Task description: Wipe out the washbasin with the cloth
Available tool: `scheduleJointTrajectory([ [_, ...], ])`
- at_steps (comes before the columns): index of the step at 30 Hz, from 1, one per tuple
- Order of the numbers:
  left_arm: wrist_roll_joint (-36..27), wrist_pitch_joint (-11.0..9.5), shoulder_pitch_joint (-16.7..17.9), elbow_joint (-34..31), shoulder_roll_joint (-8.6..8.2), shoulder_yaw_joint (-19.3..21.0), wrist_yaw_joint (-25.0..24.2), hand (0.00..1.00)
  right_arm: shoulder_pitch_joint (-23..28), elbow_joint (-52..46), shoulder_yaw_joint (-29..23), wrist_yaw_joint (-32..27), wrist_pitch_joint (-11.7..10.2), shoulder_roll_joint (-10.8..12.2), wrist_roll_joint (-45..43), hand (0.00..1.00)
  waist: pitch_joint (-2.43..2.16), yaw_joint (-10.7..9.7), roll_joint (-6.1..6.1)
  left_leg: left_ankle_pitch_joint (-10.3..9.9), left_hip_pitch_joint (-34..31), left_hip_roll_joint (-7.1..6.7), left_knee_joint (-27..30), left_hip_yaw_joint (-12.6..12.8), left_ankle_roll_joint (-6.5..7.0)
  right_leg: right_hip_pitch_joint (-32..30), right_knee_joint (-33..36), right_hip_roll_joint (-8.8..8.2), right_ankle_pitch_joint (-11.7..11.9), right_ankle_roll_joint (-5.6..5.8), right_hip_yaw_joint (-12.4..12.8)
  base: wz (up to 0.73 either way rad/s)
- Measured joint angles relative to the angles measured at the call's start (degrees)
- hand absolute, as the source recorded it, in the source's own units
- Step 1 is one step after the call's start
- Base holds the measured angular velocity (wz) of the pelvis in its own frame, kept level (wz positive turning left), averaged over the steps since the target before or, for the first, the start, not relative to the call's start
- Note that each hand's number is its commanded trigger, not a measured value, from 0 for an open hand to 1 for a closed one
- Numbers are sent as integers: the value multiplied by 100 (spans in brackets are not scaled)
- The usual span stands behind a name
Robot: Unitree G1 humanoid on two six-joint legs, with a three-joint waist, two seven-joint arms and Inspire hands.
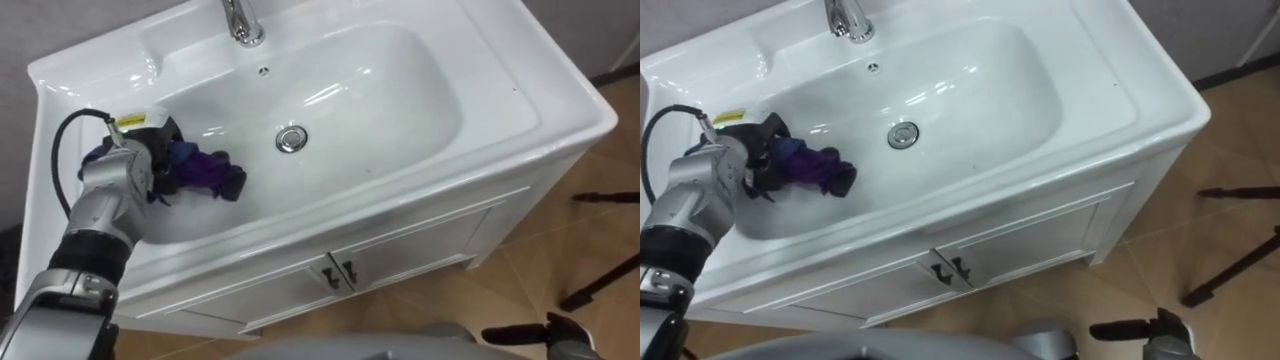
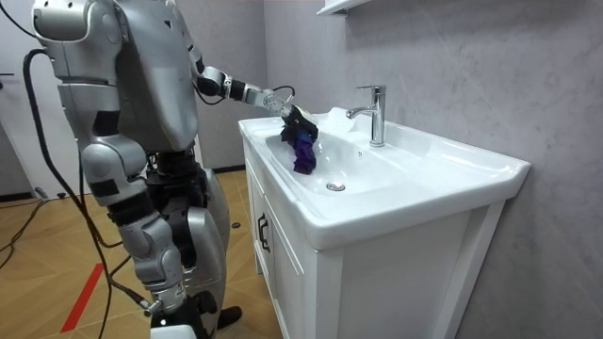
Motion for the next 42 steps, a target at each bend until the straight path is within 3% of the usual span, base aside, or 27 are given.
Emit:
scheduleJointTrajectory([
  [4, 51, -3, 0, -197, 0, -111, -186, 100, 14, 53, 59, 1, -59, 1, 85, 0, 44, 5, -63, -1, -17, -7, 4, -29, -1, -1, -6, 1, 0, 0, -15, 3],
  [12, 52, -3, 87, -1129, 29, -667, -557, 100, 21, 279, 68, -69, -184, 24, 265, 0, 33, -64, -57, -11, -158, -21, 42, -91, 2, -23, -71, -7, 0, 0, -42, 4],
  [18, -16, -27, 83, -1339, 30, -899, -778, 100, 12, 276, 59, -129, -368, 27, 267, 0, 29, -400, -52, -11, -117, -14, 44, -77, 2, -1, -62, -4, 4, -5, -40, -1],
  [22, -124, -33, 74, -1339, 11, -1033, -816, 100, 65, 278, 67, -129, -363, 23, 272, 0, 38, -482, -67, -16, -91, -11, 44, -65, -3, -7, -30, -3, 4, -6, -14, -2],
  [25, -322, 47, 77, -1333, -107, -1262, -986, 100, 78, 287, 81, -112, -307, 25, 255, 0, 70, -550, -118, -17, -76, -17, 39, -72, -2, -10, -27, -4, 3, -4, -13, 0],
  [29, -379, 148, 41, -1231, -352, -1627, -1158, 100, -11, 438, 285, -118, -296, 40, 270, 0, 58, -671, -123, -18, -68, -18, 48, -97, 1, 8, -83, 0, -3, 5, -17, 1],
  [32, -391, 296, -109, -1234, -460, -1774, -1300, 100, -24, 489, 431, -121, -289, 85, 274, 0, 57, -712, -122, -18, -64, -18, 47, -87, 1, 8, -80, -1, -2, 5, -3, 0],
  [40, -428, 455, -395, -1213, -695, -2185, -1306, 100, -107, 477, 613, -111, -217, 201, 277, 0, 59, -948, -125, -18, -17, -28, 7, -80, 0, 66, -106, -6, 1, 5, -16, 0],
  [42, -711, 484, -555, -1153, -771, -2221, -1317, 100, -128, 466, 747, -113, -161, 202, 283, 0, 62, -954, -128, -18, -17, -29, 2, -79, 0, 67, -108, -6, 0, 5, -15, 0],
])
